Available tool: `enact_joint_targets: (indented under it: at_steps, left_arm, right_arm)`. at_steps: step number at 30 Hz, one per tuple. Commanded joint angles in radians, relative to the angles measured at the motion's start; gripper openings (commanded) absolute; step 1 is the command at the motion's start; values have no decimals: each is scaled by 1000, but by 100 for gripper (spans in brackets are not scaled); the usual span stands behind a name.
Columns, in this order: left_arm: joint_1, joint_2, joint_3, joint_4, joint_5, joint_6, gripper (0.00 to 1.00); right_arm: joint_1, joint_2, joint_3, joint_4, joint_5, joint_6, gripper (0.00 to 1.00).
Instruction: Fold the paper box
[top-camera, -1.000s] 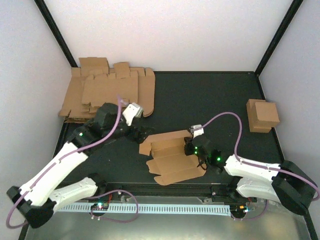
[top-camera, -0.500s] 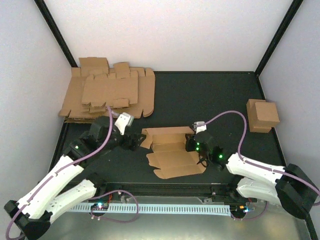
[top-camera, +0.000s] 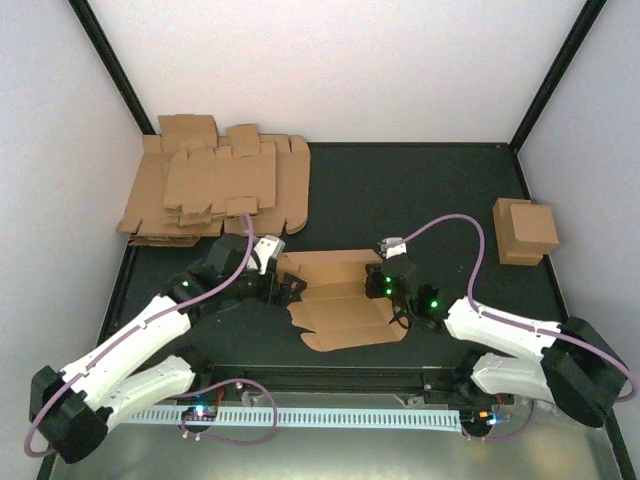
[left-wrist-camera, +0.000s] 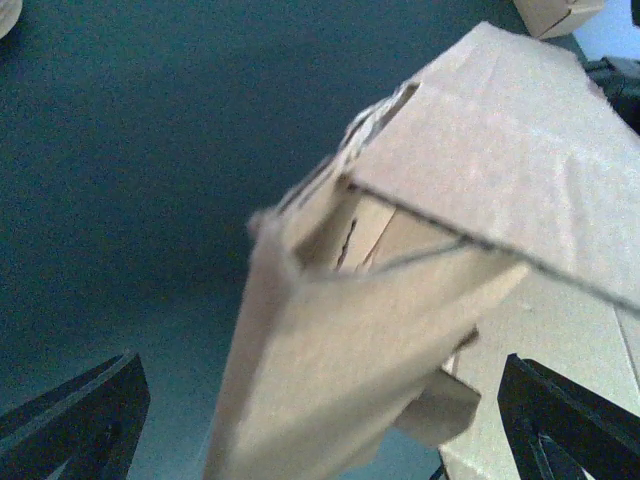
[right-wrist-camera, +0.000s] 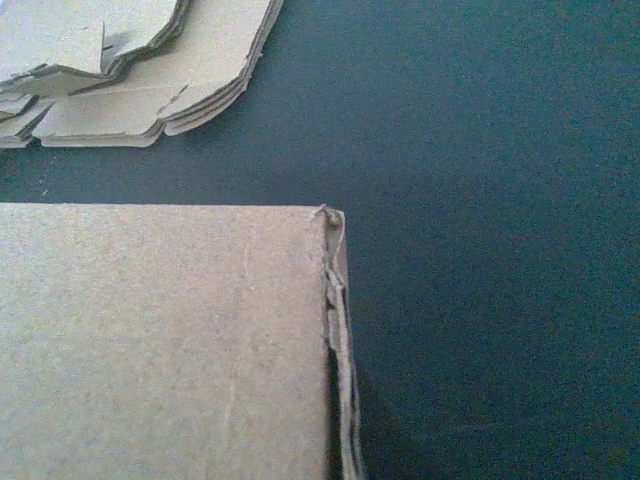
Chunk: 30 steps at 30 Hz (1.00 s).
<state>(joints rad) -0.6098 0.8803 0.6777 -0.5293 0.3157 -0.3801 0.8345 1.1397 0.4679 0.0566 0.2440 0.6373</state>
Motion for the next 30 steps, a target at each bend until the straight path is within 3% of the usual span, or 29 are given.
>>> enact_joint_targets:
  at_steps: [1,7,12,18,30]
  left_arm:
    - [4,41,17,106,24,-56,99]
    - [-6,72,21,114,-82,-117,97]
    - [-55,75,36,71,-311,-144,94]
    - [-67,77,58,-4,-479,-155,91]
    - [-64,-18,2,-47,-636,-162,83]
  right_arm:
    - [-6,14,34,-14,10,26,2]
    - [-4,38,51,-37,49,40,2]
    - [-5,62,73,-56,74,44,2]
    - [-6,70,81,-71,107,61,2]
    - [-5,132,115,-136,152,94,2]
